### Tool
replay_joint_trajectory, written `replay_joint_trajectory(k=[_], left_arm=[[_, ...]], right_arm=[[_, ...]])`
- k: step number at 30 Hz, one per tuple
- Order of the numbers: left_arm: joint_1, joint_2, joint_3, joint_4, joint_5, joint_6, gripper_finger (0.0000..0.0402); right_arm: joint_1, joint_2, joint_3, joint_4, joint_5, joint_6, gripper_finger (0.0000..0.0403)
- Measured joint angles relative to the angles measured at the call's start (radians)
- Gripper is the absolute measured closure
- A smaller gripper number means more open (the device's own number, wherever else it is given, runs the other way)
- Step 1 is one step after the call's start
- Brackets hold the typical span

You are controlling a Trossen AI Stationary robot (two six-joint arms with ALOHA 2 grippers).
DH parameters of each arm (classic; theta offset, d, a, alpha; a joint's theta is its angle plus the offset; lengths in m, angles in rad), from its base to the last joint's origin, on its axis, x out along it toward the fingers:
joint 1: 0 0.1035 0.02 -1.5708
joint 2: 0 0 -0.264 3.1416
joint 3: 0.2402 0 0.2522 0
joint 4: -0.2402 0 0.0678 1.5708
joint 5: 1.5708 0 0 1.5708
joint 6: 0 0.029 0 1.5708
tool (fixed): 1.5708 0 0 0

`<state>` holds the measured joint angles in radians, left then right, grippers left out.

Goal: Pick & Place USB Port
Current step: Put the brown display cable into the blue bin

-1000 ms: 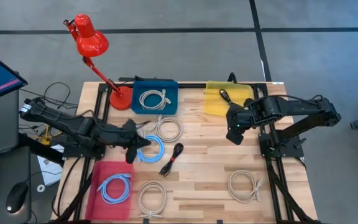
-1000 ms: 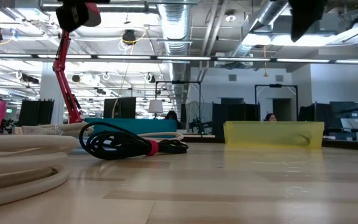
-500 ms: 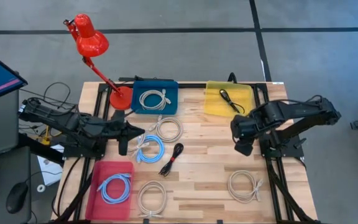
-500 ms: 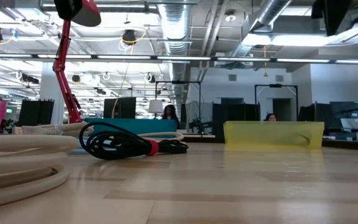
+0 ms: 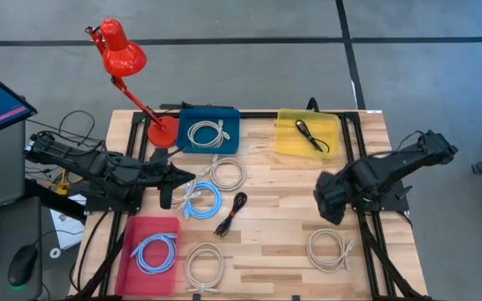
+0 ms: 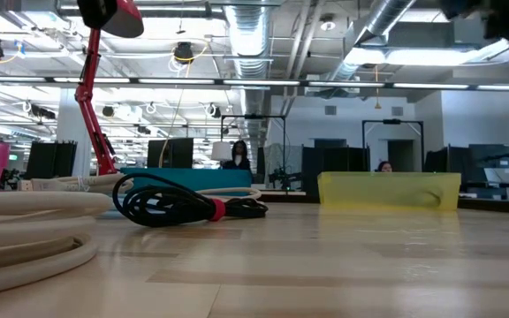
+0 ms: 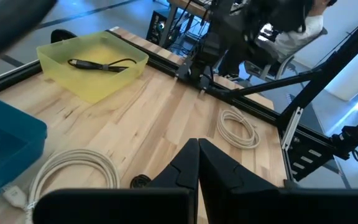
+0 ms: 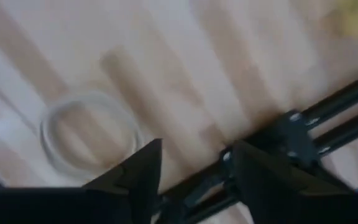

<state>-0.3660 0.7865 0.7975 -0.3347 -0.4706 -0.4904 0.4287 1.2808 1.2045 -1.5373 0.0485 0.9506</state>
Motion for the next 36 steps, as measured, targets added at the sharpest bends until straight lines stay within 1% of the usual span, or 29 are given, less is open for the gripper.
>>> replay_joint_trajectory(k=[4,8,15,25,28,36], left_arm=[[0.000,0.000,0.000,0.000,0.000,0.022,0.0396],[0.000,0.000,0.000,0.000,0.000,0.023,0.0396],[0.000,0.000,0.000,0.000,0.000,0.023,0.0396],[0.000,0.001,0.000,0.000,0.000,0.023,0.0396],[0.000,0.001,0.000,0.000,0.000,0.019,0.0396],[0.000,0.001,0.000,0.001,0.000,0.019,0.0396]], right_arm=[[0.082,0.000,-0.109,0.105,-0.106,-0.030,0.0180],[0.156,0.000,-0.192,0.246,-0.178,-0.027,0.0171],[0.228,0.000,-0.282,0.399,-0.182,0.077,0.0170],[0.253,0.000,-0.464,0.598,-0.181,0.224,0.0170],[0.252,0.000,-0.506,0.671,-0.180,0.229,0.0170],[0.252,0.000,-0.573,0.709,-0.175,0.255,0.0170]])
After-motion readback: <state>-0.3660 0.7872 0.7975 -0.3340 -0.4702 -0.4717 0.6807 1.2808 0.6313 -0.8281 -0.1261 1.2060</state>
